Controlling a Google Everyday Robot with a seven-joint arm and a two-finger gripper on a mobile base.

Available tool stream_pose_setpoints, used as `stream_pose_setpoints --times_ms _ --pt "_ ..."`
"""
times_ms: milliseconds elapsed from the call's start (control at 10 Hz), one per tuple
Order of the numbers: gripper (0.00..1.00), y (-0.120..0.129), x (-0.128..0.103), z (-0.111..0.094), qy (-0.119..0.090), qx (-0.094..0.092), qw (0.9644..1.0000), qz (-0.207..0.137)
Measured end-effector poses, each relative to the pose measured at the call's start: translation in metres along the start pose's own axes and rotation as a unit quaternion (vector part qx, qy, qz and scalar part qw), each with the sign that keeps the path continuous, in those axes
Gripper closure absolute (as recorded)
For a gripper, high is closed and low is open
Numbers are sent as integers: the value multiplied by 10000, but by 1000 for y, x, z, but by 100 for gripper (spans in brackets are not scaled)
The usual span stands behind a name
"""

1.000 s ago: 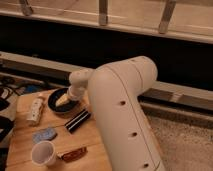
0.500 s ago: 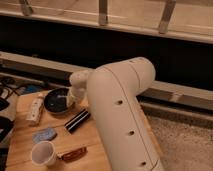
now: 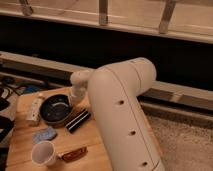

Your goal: Pick up the ceramic bowl

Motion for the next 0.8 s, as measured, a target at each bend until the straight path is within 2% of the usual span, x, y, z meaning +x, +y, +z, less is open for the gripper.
stream_pose_setpoints --times_ms 200,400,600,800 --pt "87 1 -9 -28 -151 -94 9998 -1" --pt "87 0 -17 -66 -330 -237 9991 -101" --pt "87 7 -22 -82 -389 -319 9985 -201" --pt "87 3 -20 -87 -403 -300 9986 -194"
